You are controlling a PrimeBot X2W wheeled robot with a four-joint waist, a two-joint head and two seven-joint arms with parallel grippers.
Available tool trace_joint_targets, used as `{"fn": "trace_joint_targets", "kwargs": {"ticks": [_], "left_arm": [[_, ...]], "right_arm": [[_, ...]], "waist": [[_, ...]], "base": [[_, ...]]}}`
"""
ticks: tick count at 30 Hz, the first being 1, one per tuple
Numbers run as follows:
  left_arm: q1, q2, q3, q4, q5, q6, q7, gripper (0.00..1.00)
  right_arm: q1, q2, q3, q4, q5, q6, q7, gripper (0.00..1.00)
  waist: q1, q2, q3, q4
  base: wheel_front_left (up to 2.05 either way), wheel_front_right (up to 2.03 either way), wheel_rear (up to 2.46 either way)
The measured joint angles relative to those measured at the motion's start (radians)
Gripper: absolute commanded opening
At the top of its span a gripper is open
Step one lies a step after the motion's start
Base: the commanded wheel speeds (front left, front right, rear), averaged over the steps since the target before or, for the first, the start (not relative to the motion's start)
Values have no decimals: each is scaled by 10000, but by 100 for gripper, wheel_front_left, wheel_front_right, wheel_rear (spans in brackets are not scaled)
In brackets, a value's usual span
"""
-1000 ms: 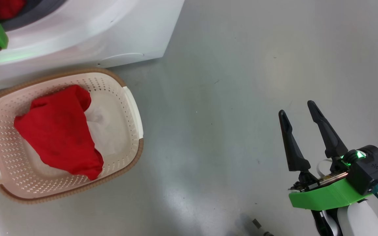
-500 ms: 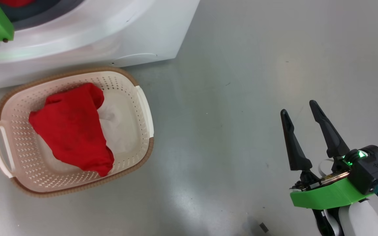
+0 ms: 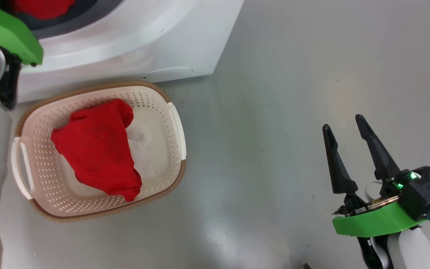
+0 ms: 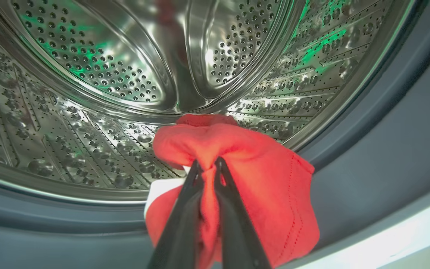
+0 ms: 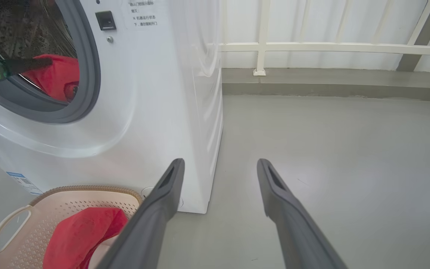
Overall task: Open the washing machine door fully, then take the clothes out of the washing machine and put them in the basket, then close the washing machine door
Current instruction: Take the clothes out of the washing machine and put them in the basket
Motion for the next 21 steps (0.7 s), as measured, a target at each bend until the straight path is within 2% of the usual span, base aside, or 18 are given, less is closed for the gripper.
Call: {"fn": "trace_joint_targets", "kwargs": {"ticks": [15,21], "left_arm": [[1954,44,4,-2314,-178,316,-351,0],[3087,265,8,-3687,-196,729,-395,0]], "right_arm": [[11,-6,-98,107,0,0,0,100],[49,-10,-153,132,2,0,0,100]], "waist": [[0,0,-759,233],[0,0,-1146,339]], "base": [[0,0,0],[0,0,0]]}}
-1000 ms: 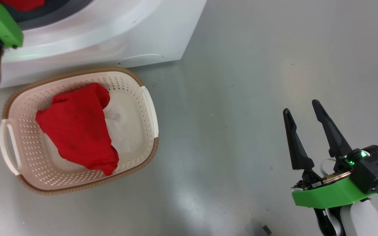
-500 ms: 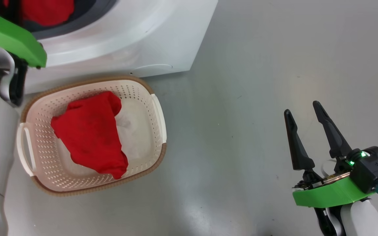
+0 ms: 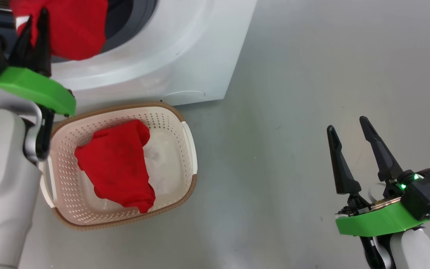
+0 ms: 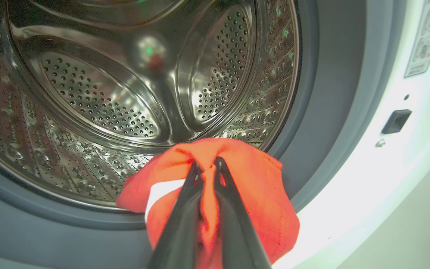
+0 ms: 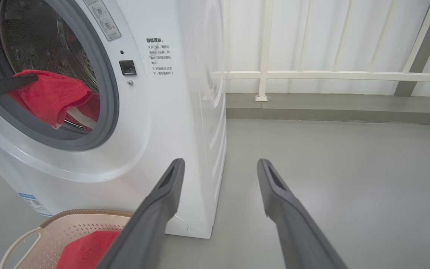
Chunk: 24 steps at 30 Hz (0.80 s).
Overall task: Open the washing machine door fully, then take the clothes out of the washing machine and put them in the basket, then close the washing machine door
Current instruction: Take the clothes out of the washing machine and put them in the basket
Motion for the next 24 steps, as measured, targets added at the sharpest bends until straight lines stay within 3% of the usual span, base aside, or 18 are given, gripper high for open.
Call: {"fn": "trace_joint_targets", "kwargs": {"ticks": [24], "left_arm": [[4443,775,0,-7300,33,2130,1250,0]], "right_arm": [[474,-4,-552,-48,38,0,0,100]], "waist": [[0,1,-1256,660]], "base": [[0,0,0]]}}
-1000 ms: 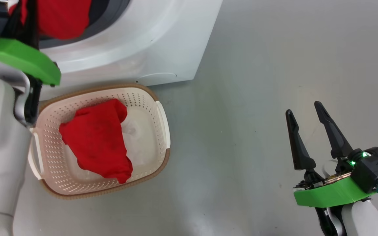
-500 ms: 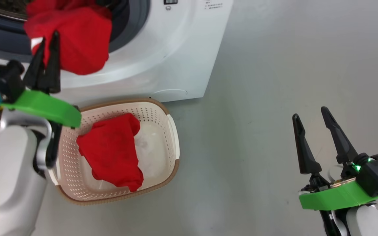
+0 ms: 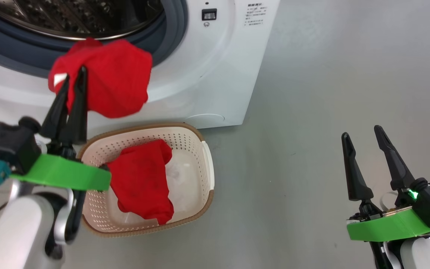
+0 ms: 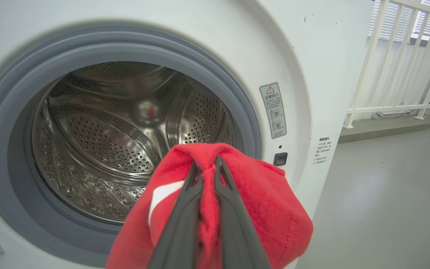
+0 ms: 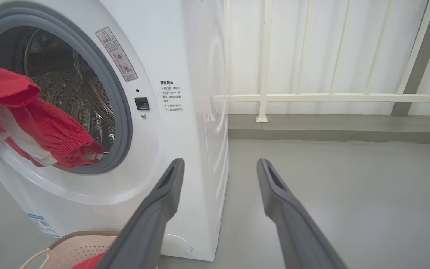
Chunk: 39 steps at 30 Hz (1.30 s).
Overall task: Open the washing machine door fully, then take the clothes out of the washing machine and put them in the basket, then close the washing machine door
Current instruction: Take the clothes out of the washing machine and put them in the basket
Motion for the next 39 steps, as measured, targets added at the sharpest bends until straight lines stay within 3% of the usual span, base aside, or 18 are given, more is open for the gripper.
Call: {"fn": "trace_joint_targets", "kwargs": {"ticks": [9,17,23,34,39], "left_arm": [[1309,196,-4,-1465,2,587,403,0],[1964,140,-96,-1478,-119,754,497,0],[2135,-167,-201,-290,-453,738,286,0],[1779,-842,-268,2671,-1041,90,-370,0],[1131,-1137,-178,4579,-1350,-441,-767,0]], "right_arm": [[7,0,-27,-13,13,0,0,100],[135,-2,-31,-35,107,0,0,100],[146,4,4,-92,105,0,0,100],[108,0,27,-105,105,0,0,100],[61,2,71,-102,105,0,0,100]], "waist": [[0,-1,-283,145],[1,0,-370,237],[1,-1,-185,166],[0,0,243,8],[0,-1,472,-119]], "base": [[0,0,0],[0,0,0],[0,0,0],[0,0,0],[0,0,0]]}}
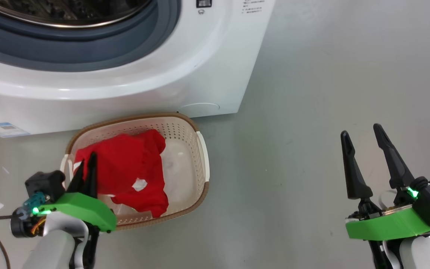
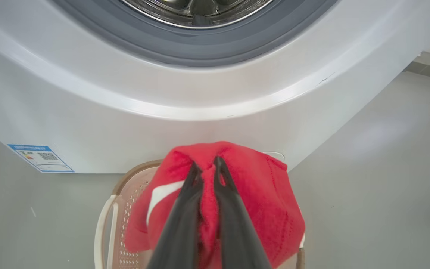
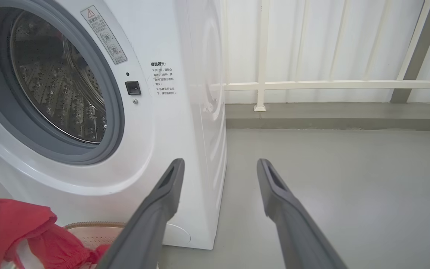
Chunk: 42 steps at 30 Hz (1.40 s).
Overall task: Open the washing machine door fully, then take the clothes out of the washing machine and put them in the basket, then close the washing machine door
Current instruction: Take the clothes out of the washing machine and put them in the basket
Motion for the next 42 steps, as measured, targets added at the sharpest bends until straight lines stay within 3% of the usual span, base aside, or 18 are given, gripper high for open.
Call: {"fn": "trace_joint_targets", "kwargs": {"ticks": [4,16,29,33,35,37,42], "left_arm": [[-612,-194,58,1776,0,-410,-345,0],[-2427,-775,104,5055,320,-1193,-523,0],[-2981,-901,320,6696,913,-1363,-525,0],[-2988,-903,418,6870,1003,-1421,-525,64],[-3022,-915,445,6941,1018,-1469,-525,86],[-3123,-957,447,7133,1053,-1586,-525,100],[-3221,-1164,408,7507,1083,-1733,-525,100]], "right_arm": [[-198,0,12,-2,0,0,0,100],[-421,-2,226,-46,-2,0,0,100],[-753,-4,451,-52,-6,0,0,100],[-753,-2,508,-50,-6,0,0,100],[-753,-2,504,-46,-6,0,0,100],[-753,-2,487,-40,-4,0,0,100],[-753,-2,474,-10,0,0,0,100]], "waist": [[0,0,275,-151],[0,0,1030,-432],[0,0,1517,-1027],[0,0,1589,-1149],[0,0,1596,-1157],[0,0,1565,-1144],[0,0,1438,-1034]], "base": [[0,0,0],[0,0,0],[0,0,0],[0,0,0],[0,0,0],[0,0,0],[0,0,0]]}}
